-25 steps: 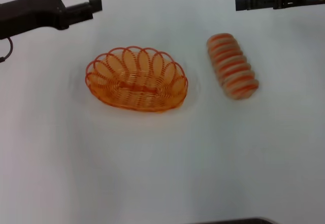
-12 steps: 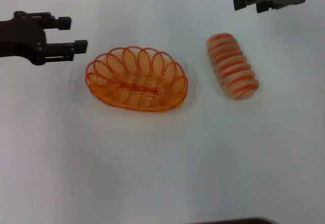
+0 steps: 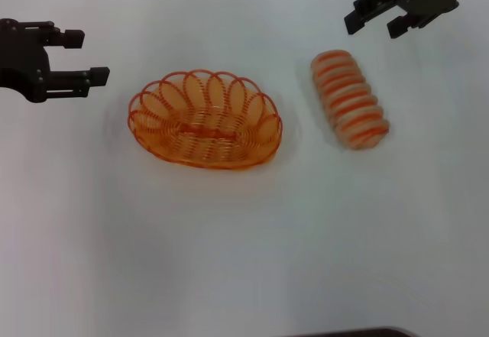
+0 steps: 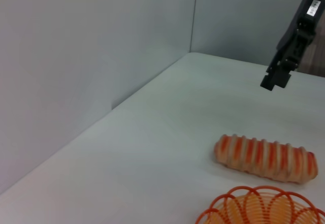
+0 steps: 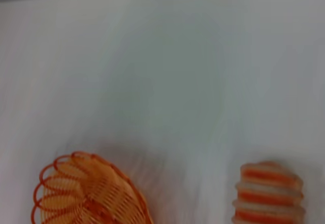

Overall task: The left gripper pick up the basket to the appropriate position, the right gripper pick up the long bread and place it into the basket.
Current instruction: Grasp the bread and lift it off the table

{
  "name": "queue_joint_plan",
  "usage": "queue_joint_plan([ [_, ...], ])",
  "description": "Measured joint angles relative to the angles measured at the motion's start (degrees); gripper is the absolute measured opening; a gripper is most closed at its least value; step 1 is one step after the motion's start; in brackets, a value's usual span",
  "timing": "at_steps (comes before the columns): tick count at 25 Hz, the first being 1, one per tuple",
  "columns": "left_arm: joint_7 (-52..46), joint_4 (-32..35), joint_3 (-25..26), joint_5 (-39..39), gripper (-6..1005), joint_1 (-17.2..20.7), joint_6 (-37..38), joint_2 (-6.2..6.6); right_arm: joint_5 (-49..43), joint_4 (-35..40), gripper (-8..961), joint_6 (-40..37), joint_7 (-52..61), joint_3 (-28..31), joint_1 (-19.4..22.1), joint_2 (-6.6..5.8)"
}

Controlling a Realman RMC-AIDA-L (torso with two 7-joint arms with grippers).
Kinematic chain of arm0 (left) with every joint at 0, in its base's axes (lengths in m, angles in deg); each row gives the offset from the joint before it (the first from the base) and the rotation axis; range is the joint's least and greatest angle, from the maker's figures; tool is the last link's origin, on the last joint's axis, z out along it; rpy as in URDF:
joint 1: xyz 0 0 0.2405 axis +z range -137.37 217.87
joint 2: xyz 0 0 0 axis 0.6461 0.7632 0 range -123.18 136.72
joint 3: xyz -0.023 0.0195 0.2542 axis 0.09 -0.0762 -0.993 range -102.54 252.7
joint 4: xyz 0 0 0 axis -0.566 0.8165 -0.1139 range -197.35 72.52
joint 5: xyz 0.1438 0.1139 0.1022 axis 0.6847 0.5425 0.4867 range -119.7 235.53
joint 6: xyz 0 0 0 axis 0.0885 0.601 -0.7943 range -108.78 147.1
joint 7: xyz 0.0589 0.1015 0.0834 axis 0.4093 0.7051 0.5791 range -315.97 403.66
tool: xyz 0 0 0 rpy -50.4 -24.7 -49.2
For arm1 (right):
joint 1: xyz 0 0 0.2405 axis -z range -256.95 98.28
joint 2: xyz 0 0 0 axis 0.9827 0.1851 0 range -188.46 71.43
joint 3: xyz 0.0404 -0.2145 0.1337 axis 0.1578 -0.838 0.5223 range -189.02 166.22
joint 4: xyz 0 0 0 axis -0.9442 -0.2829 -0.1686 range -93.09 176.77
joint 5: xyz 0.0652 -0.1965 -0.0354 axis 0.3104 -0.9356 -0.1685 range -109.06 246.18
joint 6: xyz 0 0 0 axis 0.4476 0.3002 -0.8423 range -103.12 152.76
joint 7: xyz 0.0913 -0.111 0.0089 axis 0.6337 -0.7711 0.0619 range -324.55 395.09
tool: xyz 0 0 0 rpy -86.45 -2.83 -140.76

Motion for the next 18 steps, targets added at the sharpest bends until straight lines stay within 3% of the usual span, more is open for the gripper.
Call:
queue_joint_plan([
  [7, 1.4, 0.3, -0.4, 0.1, 711, 0.0, -1.7, -0.24, -4.1, -5.6, 931, -0.1, 2.7, -2.9, -3.8, 0.68],
  [18, 1.8, 1.9, -0.4, -0.2, 712, 0.1, -2.4, -0.58, -8.0, -9.1, 937, 0.9, 5.3, -6.1, -5.4, 1.31],
])
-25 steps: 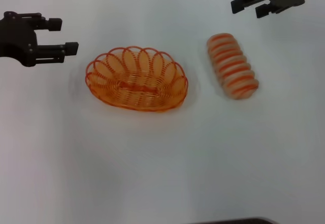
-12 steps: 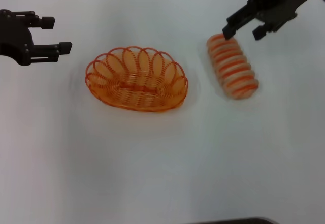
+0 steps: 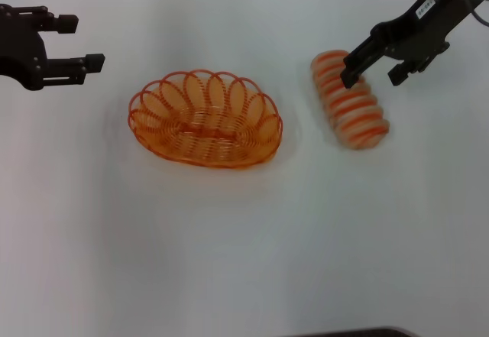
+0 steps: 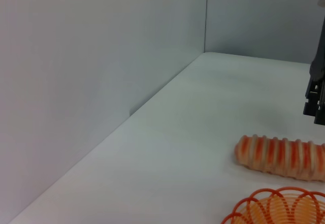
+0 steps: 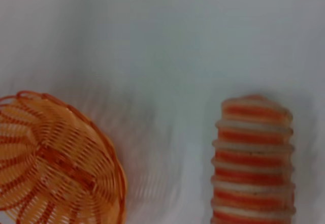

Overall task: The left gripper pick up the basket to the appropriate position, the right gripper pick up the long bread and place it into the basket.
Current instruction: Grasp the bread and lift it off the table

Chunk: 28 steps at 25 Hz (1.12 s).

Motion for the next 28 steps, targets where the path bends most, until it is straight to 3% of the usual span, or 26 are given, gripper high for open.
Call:
queue_joint_plan([
  [7, 0.0, 0.0, 0.3, -0.1, 712, 0.3, -0.1, -0.13, -5.6, -3.0, 937, 0.7, 1.1, -1.1, -2.6, 1.10],
  [17, 0.0, 0.1, 0.0, -0.1, 710, 0.5, -0.2, -0.69, -7.4, -5.2, 937, 4.2, 2.6, -4.7, -3.3, 2.20],
  [28, 0.1, -0.1, 0.2, -0.2, 703, 0.4, -0.3, -1.25, -11.2, -6.0, 936, 8.3, 4.1, -6.8, -4.5, 4.44],
])
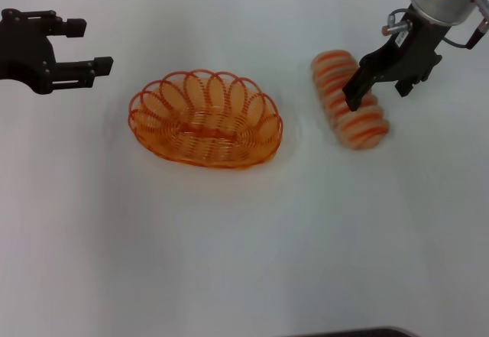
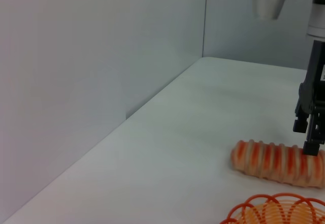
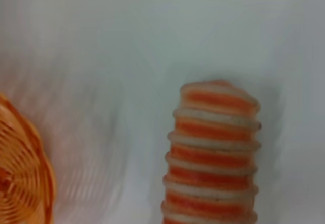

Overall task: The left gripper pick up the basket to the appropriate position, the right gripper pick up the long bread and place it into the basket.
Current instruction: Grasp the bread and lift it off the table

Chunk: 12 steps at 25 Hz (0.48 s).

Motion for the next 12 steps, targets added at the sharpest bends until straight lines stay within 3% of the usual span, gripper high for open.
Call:
queue_joint_plan([
  [12, 0.0, -0.2, -0.2, 0.0, 703, -0.2, 0.0, -0.23, -0.7, -0.2, 936, 3.2, 0.2, -0.5, -0.6, 1.96],
])
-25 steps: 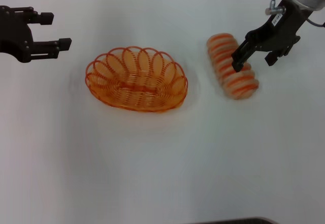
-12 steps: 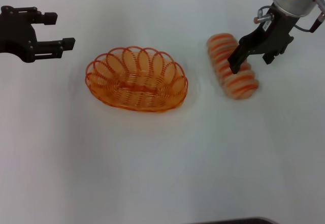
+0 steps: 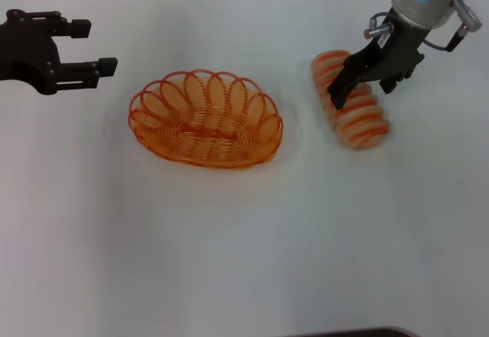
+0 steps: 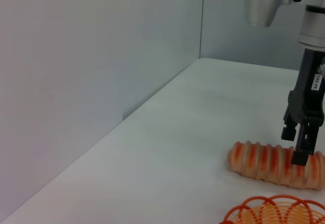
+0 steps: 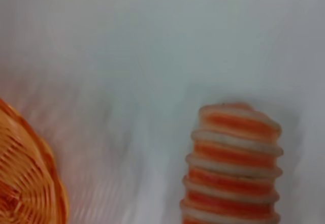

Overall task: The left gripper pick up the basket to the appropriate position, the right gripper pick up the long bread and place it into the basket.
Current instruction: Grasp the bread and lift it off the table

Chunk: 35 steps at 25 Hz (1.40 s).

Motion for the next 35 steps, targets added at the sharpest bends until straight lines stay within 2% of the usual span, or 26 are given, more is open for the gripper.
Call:
queue_joint_plan([
  [13, 0.6, 0.0, -0.1, 0.0, 703, 0.4, 0.0, -0.43, 0.0, -3.4, 936, 3.7, 0.1, -1.4, -0.7, 0.84],
  [24, 0.6, -0.1, 0.0, 0.0, 702, 0.4, 0.0, -0.53, 0.0, -4.5, 930, 5.1, 1.5, -2.2, -0.6, 0.84],
  [31, 0.6, -0.1, 0.0, 0.0, 702, 0.4, 0.0, -0.53, 0.0, -3.9, 791, 5.4, 1.2, -3.3, -0.3, 1.18],
  [35, 0.6, -0.1, 0.2, 0.0, 702, 0.4, 0.0, -0.52, 0.0, -0.7, 728, 4.4, 1.0, -3.3, 0.4, 1.19],
])
